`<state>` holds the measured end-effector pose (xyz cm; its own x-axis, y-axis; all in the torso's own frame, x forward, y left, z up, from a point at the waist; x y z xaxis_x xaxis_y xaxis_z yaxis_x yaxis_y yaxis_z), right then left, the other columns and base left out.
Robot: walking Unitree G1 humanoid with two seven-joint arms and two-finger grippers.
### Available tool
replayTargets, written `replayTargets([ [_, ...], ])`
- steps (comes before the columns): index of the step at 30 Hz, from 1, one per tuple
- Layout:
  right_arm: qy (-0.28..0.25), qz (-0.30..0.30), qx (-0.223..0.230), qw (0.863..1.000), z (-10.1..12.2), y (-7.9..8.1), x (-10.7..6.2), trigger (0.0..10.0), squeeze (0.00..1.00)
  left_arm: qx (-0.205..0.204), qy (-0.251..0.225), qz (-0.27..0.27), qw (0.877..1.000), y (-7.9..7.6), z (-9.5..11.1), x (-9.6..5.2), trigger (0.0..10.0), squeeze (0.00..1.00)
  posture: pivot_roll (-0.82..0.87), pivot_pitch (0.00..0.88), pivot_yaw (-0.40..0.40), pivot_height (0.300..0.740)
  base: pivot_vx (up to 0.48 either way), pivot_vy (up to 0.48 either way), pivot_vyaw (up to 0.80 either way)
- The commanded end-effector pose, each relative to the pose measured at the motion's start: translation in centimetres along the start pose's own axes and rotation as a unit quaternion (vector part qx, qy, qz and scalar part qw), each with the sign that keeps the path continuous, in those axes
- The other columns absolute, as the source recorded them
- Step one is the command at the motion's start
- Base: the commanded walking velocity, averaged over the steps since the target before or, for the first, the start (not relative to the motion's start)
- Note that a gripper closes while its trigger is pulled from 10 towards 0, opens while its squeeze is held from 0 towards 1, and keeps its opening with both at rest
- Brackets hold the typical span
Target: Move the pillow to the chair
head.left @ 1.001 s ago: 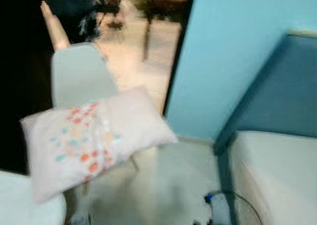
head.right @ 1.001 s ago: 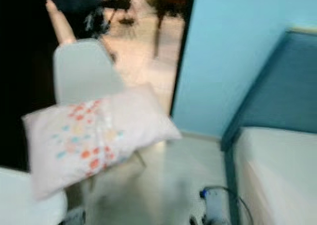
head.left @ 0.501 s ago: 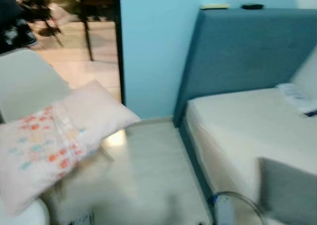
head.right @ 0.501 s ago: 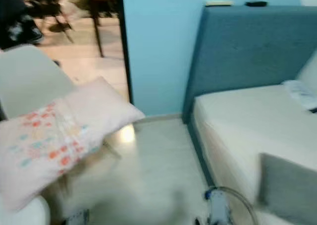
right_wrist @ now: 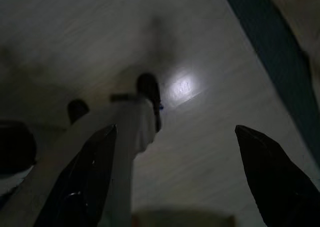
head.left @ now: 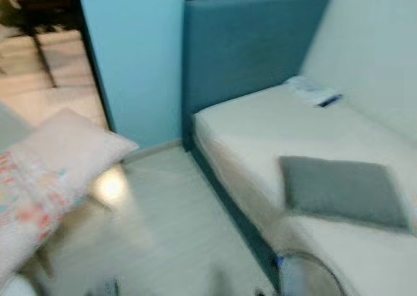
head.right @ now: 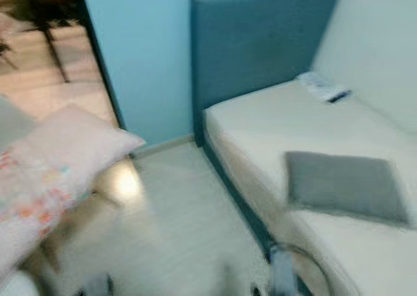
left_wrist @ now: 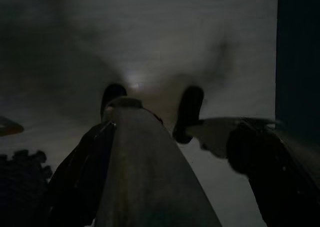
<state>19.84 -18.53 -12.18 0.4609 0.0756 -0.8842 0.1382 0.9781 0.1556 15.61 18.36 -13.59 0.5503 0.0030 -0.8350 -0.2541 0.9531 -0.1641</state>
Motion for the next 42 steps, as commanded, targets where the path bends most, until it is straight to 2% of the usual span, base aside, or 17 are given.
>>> replayTargets([
  [1,0.001,-0.008,0.001,1.0,0.0,-0.6,-0.1,10.0,0.0,-0.006,0.02,-0.003,1.0,-0.3,-1.2,-0.2,10.0,0.0,-0.04,0.065,-0.056,0.74,0.0,0.0,-0.73],
  [14,-0.02,-0.006,0.01,1.0,1.1,-0.3,-0.1,10.0,0.0,-0.005,0.013,0.002,1.0,0.0,-0.8,-0.1,10.0,0.0,-0.04,0.061,-0.054,0.74,0.0,0.0,-0.71],
  [18,-0.026,-0.006,0.007,1.0,1.5,-0.1,0.0,10.0,0.0,0.001,0.014,0.001,1.0,0.1,-0.8,-0.2,10.0,0.0,-0.04,0.063,-0.053,0.74,0.0,0.0,0.0],
  [22,-0.043,0.004,0.023,0.999,2.4,0.3,0.0,10.0,0.0,0.007,0.016,0.002,1.0,0.2,-1.0,-0.2,10.0,0.0,-0.05,0.064,-0.051,0.74,0.275,0.0,0.0],
  [28,-0.09,0.023,0.065,0.994,5.3,0.9,-0.2,10.0,0.0,0.007,0.016,-0.003,1.0,0.0,-0.9,-0.2,10.0,0.0,-0.05,0.066,-0.047,0.74,0.347,0.0,0.0],
  [32,-0.1,0.027,0.074,0.992,6.0,1.1,-0.2,10.0,0.0,0.009,0.016,-0.006,1.0,-0.1,-0.9,-0.2,10.0,0.0,-0.05,0.064,-0.047,0.74,0.355,0.0,0.0],
  [42,-0.104,0.029,0.09,0.99,6.4,1.3,-0.3,10.0,0.0,0.007,0.01,-0.016,1.0,-0.5,-0.6,-0.1,10.0,0.0,-0.05,0.064,-0.046,0.74,0.355,0.0,-0.72],
])
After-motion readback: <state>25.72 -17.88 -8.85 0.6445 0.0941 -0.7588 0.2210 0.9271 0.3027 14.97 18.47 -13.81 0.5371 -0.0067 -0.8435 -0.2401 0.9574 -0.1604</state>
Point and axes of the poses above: a point about 5 cm out from each wrist's last joint towards the gripper, its own x axis pointing out of the wrist towards the gripper, its own z axis along the axis of the wrist's last joint, y = z × x, the point moved 4 cm from there along x, pointing out of the wrist towards the gripper, and after that the axes turned 8 degrees about x, right-handed, at the moved point
